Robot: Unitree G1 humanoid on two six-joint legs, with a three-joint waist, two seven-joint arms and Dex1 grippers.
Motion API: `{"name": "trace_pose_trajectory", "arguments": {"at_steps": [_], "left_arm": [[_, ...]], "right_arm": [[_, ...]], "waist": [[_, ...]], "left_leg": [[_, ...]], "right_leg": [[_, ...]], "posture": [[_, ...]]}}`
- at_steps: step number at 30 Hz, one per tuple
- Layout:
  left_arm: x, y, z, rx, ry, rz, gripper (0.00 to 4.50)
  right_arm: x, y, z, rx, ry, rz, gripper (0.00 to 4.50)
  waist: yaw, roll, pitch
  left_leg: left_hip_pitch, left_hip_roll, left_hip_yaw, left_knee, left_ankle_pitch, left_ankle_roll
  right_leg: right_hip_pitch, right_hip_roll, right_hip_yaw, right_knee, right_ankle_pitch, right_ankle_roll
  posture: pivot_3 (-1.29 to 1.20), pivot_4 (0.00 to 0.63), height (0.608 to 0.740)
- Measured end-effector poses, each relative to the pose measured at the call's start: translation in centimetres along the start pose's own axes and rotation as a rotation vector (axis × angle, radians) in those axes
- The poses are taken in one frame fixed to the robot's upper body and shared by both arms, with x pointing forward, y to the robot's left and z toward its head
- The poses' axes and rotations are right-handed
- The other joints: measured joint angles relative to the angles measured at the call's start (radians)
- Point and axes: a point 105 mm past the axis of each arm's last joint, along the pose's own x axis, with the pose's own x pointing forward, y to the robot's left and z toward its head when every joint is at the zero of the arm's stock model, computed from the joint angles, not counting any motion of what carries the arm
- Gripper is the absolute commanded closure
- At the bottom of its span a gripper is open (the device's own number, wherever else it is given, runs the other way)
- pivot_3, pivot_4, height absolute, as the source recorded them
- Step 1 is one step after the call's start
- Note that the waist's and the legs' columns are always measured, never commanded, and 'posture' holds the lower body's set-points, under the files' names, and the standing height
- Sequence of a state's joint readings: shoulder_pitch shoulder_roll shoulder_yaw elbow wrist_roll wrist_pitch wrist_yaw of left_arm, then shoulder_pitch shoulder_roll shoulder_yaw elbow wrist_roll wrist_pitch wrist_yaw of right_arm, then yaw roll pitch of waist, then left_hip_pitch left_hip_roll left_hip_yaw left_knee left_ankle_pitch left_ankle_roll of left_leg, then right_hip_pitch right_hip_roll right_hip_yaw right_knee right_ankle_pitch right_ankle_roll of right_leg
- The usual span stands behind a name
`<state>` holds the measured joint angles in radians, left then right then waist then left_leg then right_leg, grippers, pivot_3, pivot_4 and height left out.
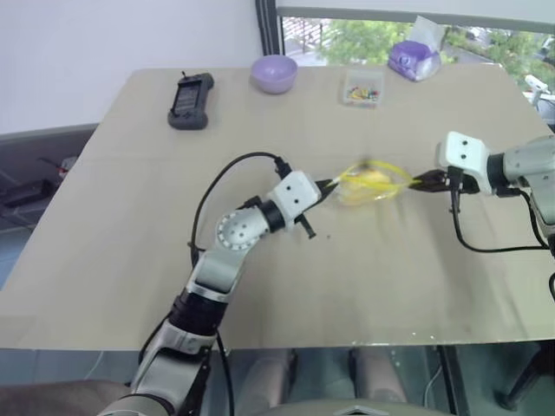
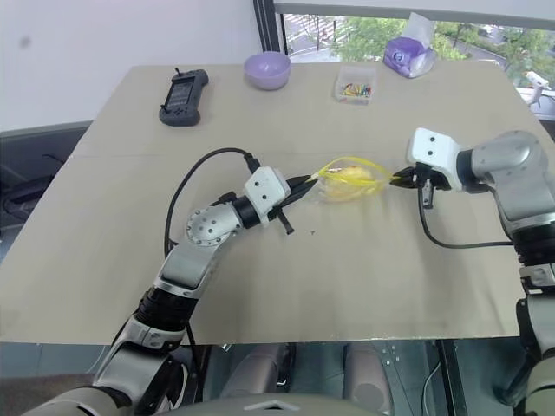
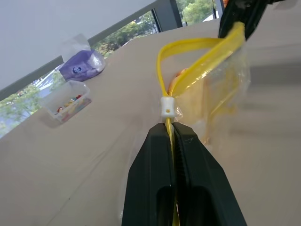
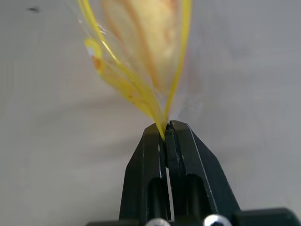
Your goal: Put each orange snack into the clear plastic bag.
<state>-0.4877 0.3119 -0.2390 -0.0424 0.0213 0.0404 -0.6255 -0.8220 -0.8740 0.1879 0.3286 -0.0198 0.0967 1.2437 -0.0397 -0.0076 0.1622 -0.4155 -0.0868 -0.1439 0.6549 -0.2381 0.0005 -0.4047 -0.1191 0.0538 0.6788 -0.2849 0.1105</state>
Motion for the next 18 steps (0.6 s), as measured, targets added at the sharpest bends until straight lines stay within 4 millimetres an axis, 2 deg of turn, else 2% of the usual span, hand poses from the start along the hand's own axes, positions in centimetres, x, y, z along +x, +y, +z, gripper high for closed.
{"name": "trace_pose_trajectory", "arguments": {"at_steps": [3, 6, 10, 12, 14, 16, 18], "left_arm": [[0.5, 1.8, 0.0, 0.035, 0.007, 0.041, 4.5], [1.3, 5.0, 1.3, 0.078, -0.021, 0.12, 4.5], [1.5, 7.9, 3.1, 0.134, -0.075, 0.208, 4.5], [1.5, 7.8, 3.0, 0.137, -0.077, 0.206, 4.5], [1.2, 6.9, 2.1, 0.122, -0.058, 0.179, 4.5], [0.7, 4.6, 0.8, 0.08, -0.033, 0.113, 4.5], [-0.2, 1.7, -0.5, 0.011, -0.001, 0.026, 4.5]], "right_arm": [[-0.2, -2.8, 1.5, -0.054, -0.033, -0.141, 4.46], [-0.3, -6.0, 3.3, -0.099, -0.077, -0.318, 4.46], [-0.8, -7.0, 4.6, -0.141, -0.104, -0.365, 4.46], [-0.9, -6.6, 4.5, -0.14, -0.1, -0.352, 4.46], [-1.1, -5.2, 3.9, -0.139, -0.082, -0.296, 4.46], [-1.2, -2.9, 2.5, -0.104, -0.044, -0.204, 4.46], [-1.2, 0.4, 0.8, -0.037, -0.004, -0.088, 4.46]], "waist": [[-0.002, 0.0, 0.0], [-0.001, 0.0, 0.0], [0.002, -0.001, 0.0], [0.001, -0.001, 0.0], [0.001, -0.001, 0.0], [0.001, -0.001, 0.0], [0.001, -0.001, 0.0]], "left_leg": [[0.0, 0.0, 0.0, 0.0, 0.0, 0.0], [-0.001, 0.0, 0.0, 0.0, 0.0, 0.0], [-0.002, -0.001, 0.0, -0.002, 0.0, 0.0], [-0.002, -0.002, 0.0, -0.003, 0.0, 0.0], [-0.002, -0.002, -0.001, -0.003, 0.0, 0.0], [-0.002, -0.002, -0.001, -0.003, 0.0, 0.0], [-0.003, -0.001, -0.001, -0.003, 0.0, 0.0]], "right_leg": [[0.0, 0.0, 0.0, 0.0, 0.0, 0.0], [-0.001, 0.0, 0.0, 0.0, 0.0, 0.0], [-0.001, -0.002, -0.002, -0.003, 0.0, 0.0], [-0.001, -0.003, -0.003, -0.003, 0.0, 0.0], [-0.002, -0.003, -0.004, -0.003, 0.0, 0.0], [-0.002, -0.003, -0.005, -0.002, 0.0, 0.0], [-0.002, -0.004, -0.005, -0.002, 0.0, 0.0]], "posture": [[0.0, 0.15, 0.74], [0.0, 0.15, 0.74], [0.0, 0.15, 0.74], [0.0, 0.15, 0.74], [0.0, 0.15, 0.74], [0.0, 0.15, 0.74], [0.0, 0.15, 0.74]]}}
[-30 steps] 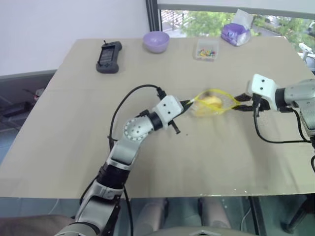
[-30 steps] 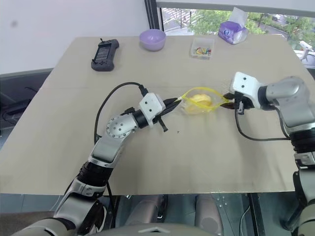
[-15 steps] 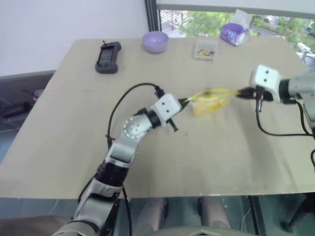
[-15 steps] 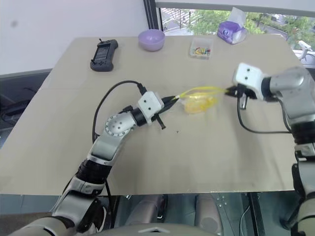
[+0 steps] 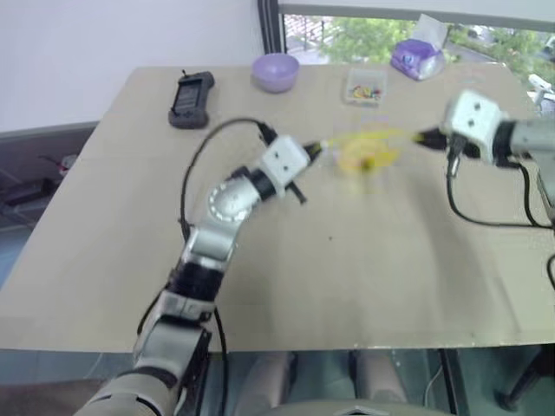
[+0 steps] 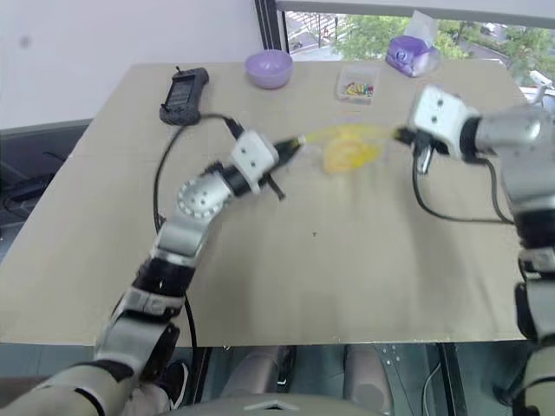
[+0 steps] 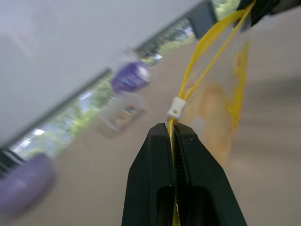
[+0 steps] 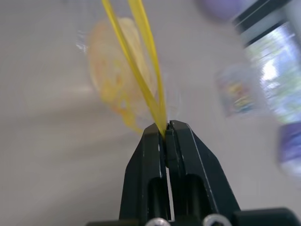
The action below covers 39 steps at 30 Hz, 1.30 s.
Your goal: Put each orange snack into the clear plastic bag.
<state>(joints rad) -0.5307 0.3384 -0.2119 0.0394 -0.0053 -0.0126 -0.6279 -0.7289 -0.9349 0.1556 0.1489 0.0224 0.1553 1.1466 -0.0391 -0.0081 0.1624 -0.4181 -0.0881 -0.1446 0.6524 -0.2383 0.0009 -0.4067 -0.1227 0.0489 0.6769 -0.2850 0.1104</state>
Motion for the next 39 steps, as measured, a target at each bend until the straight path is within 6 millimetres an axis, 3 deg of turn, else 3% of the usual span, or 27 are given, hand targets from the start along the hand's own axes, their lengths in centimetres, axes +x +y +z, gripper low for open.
{"name": "trace_pose_trajectory", "arguments": {"at_steps": [3, 6, 9, 10, 11, 15, 20, 24, 28, 32, 39], "left_arm": [[-1.5, -3.6, -2.0, -0.111, 0.074, -0.08, 4.5], [-2.0, -4.6, -2.0, -0.151, 0.095, -0.097, 4.5], [-2.2, -4.6, -1.9, -0.155, 0.105, -0.091, 4.5], [-2.5, -4.4, -2.2, -0.155, 0.119, -0.082, 4.5], [-2.5, -4.3, -2.3, -0.155, 0.123, -0.08, 4.5], [-2.7, -4.1, -2.4, -0.15, 0.134, -0.069, 4.5], [-2.7, -3.9, -2.2, -0.143, 0.121, -0.06, 4.5], [-2.5, -4.3, -1.9, -0.166, 0.088, -0.071, 4.5], [-2.8, -5.5, -1.8, -0.223, 0.064, -0.131, 4.5], [-2.9, -6.2, -1.1, -0.244, 0.024, -0.195, 4.5], [-2.7, -6.6, -0.2, -0.249, -0.03, -0.221, 4.5]], "right_arm": [[0.7, 4.1, -1.8, 0.103, 0.033, 0.093, 4.46], [1.0, 5.3, -2.4, 0.131, 0.048, 0.102, 4.46], [0.5, 5.0, -2.4, 0.122, 0.068, 0.083, 3.64], [0.2, 4.7, -2.7, 0.125, 0.083, 0.073, 3.08], [0.1, 4.7, -2.7, 0.125, 0.086, 0.071, 2.93], [-0.3, 4.1, -2.8, 0.124, 0.096, 0.039, 1.24], [-1.5, 3.8, -2.6, 0.118, 0.115, 0.061, 1.24], [-2.0, 4.8, 2.2, 0.125, -0.039, 0.149, 1.24], [-0.6, 5.7, 7.0, 0.157, -0.239, 0.164, 1.24], [1.1, 6.6, 9.5, 0.193, -0.349, 0.133, 1.24], [2.2, 8.7, 10.7, 0.124, -0.371, 0.153, 1.24]], "waist": [[-0.005, 0.0, 0.0], [-0.002, 0.001, 0.0], [0.0, 0.001, 0.0], [0.0, 0.001, 0.0], [0.0, 0.001, 0.0], [0.001, 0.001, 0.0], [0.005, 0.001, 0.0], [0.003, 0.001, 0.0], [0.003, 0.0, -0.001], [0.009, -0.001, -0.001], [0.023, -0.001, -0.001]], "left_leg": [[0.003, 0.001, 0.003, 0.001, 0.0, 0.0], [0.006, 0.002, 0.003, 0.002, 0.0, 0.0], [0.006, 0.002, 0.002, 0.003, 0.0, 0.0], [0.006, 0.002, 0.002, 0.003, 0.0, 0.0], [0.005, 0.002, 0.002, 0.003, 0.0, 0.0], [0.004, 0.002, 0.002, 0.003, 0.0, 0.0], [0.004, 0.002, 0.001, 0.002, 0.0, 0.0], [0.004, 0.002, 0.001, 0.002, 0.0, 0.0], [0.004, 0.002, 0.0, 0.002, 0.0, 0.0], [0.003, 0.001, 0.0, 0.002, 0.0, 0.0], [0.003, 0.001, -0.001, 0.002, 0.0, 0.0]], "right_leg": [[0.0, 0.001, 0.003, 0.004, 0.0, 0.0], [0.002, 0.002, 0.003, 0.007, 0.0, 0.0], [0.003, 0.002, 0.002, 0.007, 0.0, 0.0], [0.003, 0.002, 0.002, 0.006, 0.0, 0.0], [0.003, 0.002, 0.002, 0.005, 0.0, 0.0], [0.003, 0.002, 0.001, 0.002, 0.0, 0.0], [0.003, 0.002, 0.001, 0.002, 0.0, 0.0], [0.003, 0.002, 0.001, 0.002, 0.0, 0.0], [0.003, 0.002, 0.0, 0.002, 0.0, 0.0], [0.003, 0.001, 0.0, 0.002, 0.0, 0.0], [0.003, 0.001, -0.001, 0.002, 0.0, 0.0]], "posture": [[0.0, 0.15, 0.74], [0.0, 0.15, 0.74], [0.0, 0.15, 0.74], [0.0, 0.15, 0.74], [0.0, 0.15, 0.74], [0.0, 0.15, 0.74], [0.0, 0.15, 0.74], [0.0, 0.15, 0.74], [0.0, 0.15, 0.74], [0.0, 0.15, 0.74], [0.0, 0.15, 0.74]]}}
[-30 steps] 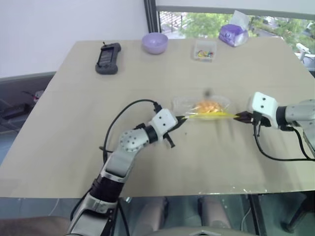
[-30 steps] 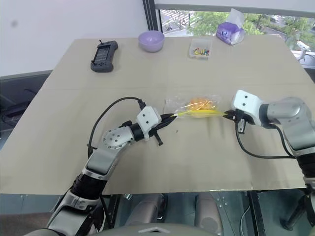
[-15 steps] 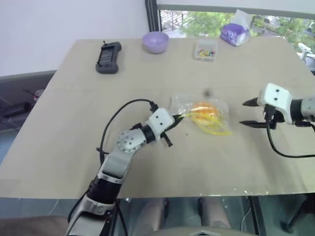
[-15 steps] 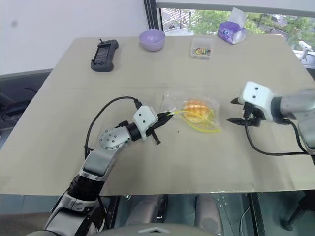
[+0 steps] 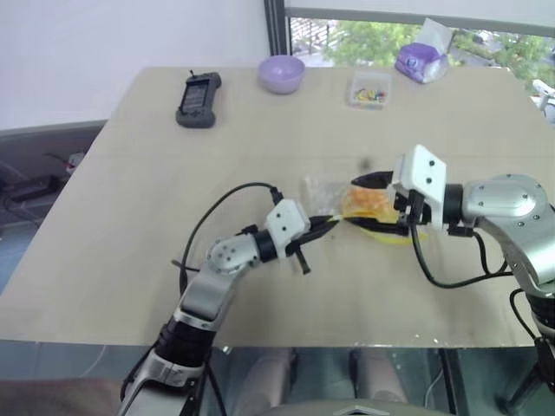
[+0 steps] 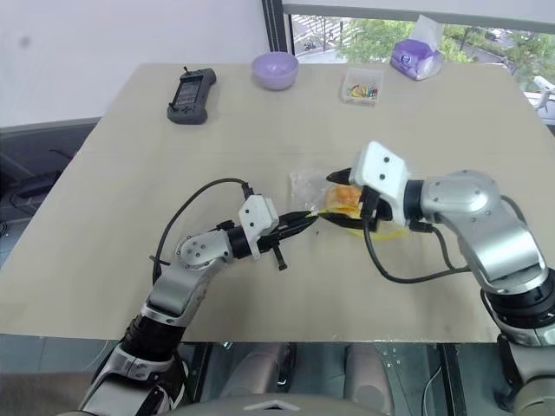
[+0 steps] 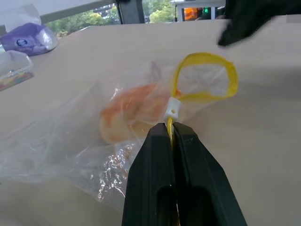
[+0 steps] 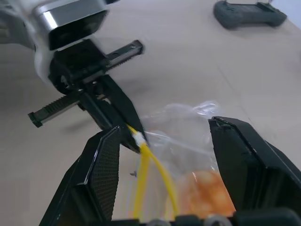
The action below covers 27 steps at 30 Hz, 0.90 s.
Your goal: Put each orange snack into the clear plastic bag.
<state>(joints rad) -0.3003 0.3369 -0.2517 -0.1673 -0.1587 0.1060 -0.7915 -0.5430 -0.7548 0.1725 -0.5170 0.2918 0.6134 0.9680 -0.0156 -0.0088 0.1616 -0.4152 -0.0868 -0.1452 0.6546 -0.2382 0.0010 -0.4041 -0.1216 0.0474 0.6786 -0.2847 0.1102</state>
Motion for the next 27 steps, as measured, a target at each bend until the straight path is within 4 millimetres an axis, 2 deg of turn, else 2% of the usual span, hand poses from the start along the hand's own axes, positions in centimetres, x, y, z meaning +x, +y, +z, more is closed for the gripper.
{"name": "trace_pose_trajectory", "arguments": {"at_steps": [1, 4, 16, 17, 18, 20, 27], "left_arm": [[0.1, -0.1, 0.1, 0.004, -0.007, -0.004, 4.5], [0.1, -0.2, 0.1, 0.005, -0.009, -0.006, 4.5], [-0.3, -0.7, 0.2, 0.011, -0.011, -0.009, 4.5], [-0.3, -0.7, 0.3, 0.014, -0.013, -0.01, 4.5], [-0.4, -0.7, 0.4, 0.018, -0.015, -0.012, 4.5], [-0.5, -0.8, 0.4, 0.02, -0.015, -0.01, 4.5], [-0.7, -0.7, 0.3, 0.021, -0.006, -0.004, 4.5]], "right_arm": [[0.3, 0.6, -0.1, -0.021, 0.003, 0.017, 1.24], [0.6, 1.3, -0.5, -0.049, 0.016, 0.035, 1.91], [1.7, 1.9, -1.6, -0.186, 0.057, 0.001, 1.91], [1.7, 1.9, -1.7, -0.189, 0.06, 0.001, 2.42], [1.7, 1.8, -1.8, -0.202, 0.064, -0.003, 2.66], [1.7, 1.7, -1.9, -0.217, 0.07, -0.007, 3.53], [1.8, 1.9, -2.2, -0.249, 0.08, 0.001, 3.53]], "waist": [[0.0, 0.0, 0.0], [0.0, 0.0, 0.0], [0.0, 0.0, 0.0], [0.0, 0.0, 0.0], [-0.001, 0.0, 0.0], [-0.001, 0.0, 0.0], [0.0, 0.0, 0.0]], "left_leg": [[0.0, 0.0, 0.0, 0.0, 0.0, 0.0], [0.0, 0.0, 0.0, 0.0, 0.0, 0.0], [0.0, 0.0, 0.0, 0.0, 0.0, 0.0], [0.0, 0.0, 0.0, 0.0, 0.0, 0.0], [0.0, 0.0, 0.0, 0.0, 0.0, 0.0], [0.001, 0.0, 0.0, 0.0, 0.0, 0.0], [0.001, 0.0, 0.0, 0.0, 0.0, 0.0]], "right_leg": [[0.0, 0.0, 0.0, 0.0, 0.0, 0.0], [0.0, 0.0, 0.0, 0.0, 0.0, 0.0], [0.0, 0.001, 0.0, 0.0, 0.0, 0.0], [0.0, 0.001, 0.0, 0.0, 0.0, 0.0], [0.0, 0.001, 0.0, 0.0, 0.0, 0.0], [0.0, 0.001, 0.0, 0.0, 0.0, 0.0], [0.0, 0.001, 0.0, 0.0, 0.0, 0.0]], "posture": [[0.0, 0.15, 0.74], [0.0, 0.15, 0.74], [0.0, 0.15, 0.74], [0.0, 0.15, 0.74], [0.0, 0.15, 0.74], [0.0, 0.15, 0.74], [0.0, 0.15, 0.74]]}}
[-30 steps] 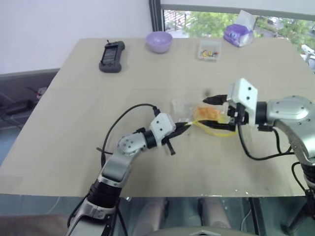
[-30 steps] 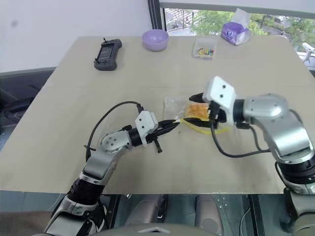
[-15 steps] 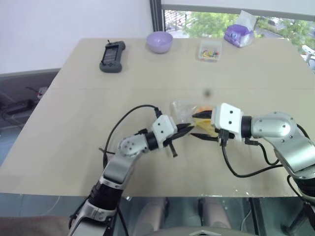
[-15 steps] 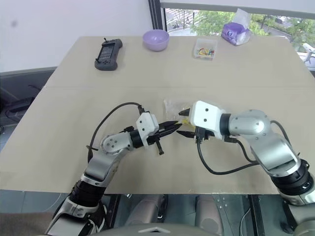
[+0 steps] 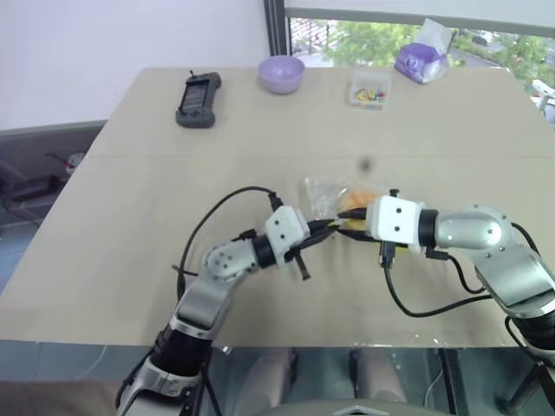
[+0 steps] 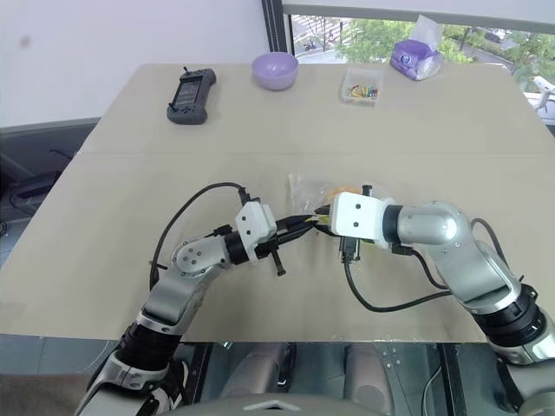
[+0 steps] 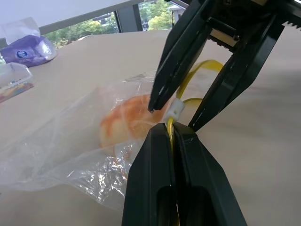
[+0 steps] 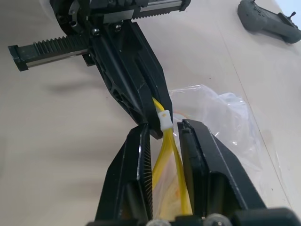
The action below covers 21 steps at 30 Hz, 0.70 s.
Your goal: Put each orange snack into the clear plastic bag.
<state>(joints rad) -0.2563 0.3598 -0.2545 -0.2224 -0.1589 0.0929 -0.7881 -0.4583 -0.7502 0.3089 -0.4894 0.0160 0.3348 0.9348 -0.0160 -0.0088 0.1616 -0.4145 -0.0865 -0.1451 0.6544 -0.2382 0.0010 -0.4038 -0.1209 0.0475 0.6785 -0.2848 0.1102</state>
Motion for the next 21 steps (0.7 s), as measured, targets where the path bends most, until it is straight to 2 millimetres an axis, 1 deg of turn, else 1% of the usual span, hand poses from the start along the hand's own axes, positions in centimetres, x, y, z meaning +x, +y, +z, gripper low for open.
{"name": "trace_pose_trajectory", "arguments": {"at_steps": [5, 6, 8, 21], "left_arm": [[0.03, -0.01, -0.03, -0.001, 0.001, 0.001, 4.5], [0.04, -0.03, -0.04, -0.002, 0.002, 0.001, 4.5], [0.0, 0.09, -0.04, -0.001, 0.002, 0.009, 4.5], [-0.11, 0.14, -0.14, -0.004, 0.005, 0.015, 4.5]], "right_arm": [[0.0, 0.02, -0.03, -0.008, 0.002, 0.003, 3.53], [0.0, 0.02, -0.05, -0.009, 0.002, 0.004, 3.95], [0.01, 0.13, -0.09, -0.009, 0.002, 0.015, 4.39], [0.12, 0.13, -0.18, -0.002, 0.002, 0.015, 4.39]], "waist": [[0.0, 0.0, 0.0], [0.0, 0.0, 0.0], [0.0, 0.0, 0.0], [0.0, 0.0, 0.0]], "left_leg": [[0.0, 0.0, 0.0, 0.0, 0.0, 0.0], [0.0, 0.0, 0.0, 0.0, 0.0, 0.0], [0.0, 0.0, 0.0, 0.0, 0.0, 0.0], [0.0, 0.0, 0.0, 0.0, 0.0, 0.0]], "right_leg": [[0.0, 0.0, 0.0, 0.0, 0.0, 0.0], [0.0, 0.0, 0.0, 0.0, 0.0, 0.0], [0.0, 0.0, 0.0, 0.0, 0.0, 0.0], [0.0, 0.0, 0.0, 0.0, 0.0, 0.0]], "posture": [[0.0, 0.15, 0.74], [0.0, 0.15, 0.74], [0.0, 0.15, 0.74], [0.0, 0.15, 0.74]]}}
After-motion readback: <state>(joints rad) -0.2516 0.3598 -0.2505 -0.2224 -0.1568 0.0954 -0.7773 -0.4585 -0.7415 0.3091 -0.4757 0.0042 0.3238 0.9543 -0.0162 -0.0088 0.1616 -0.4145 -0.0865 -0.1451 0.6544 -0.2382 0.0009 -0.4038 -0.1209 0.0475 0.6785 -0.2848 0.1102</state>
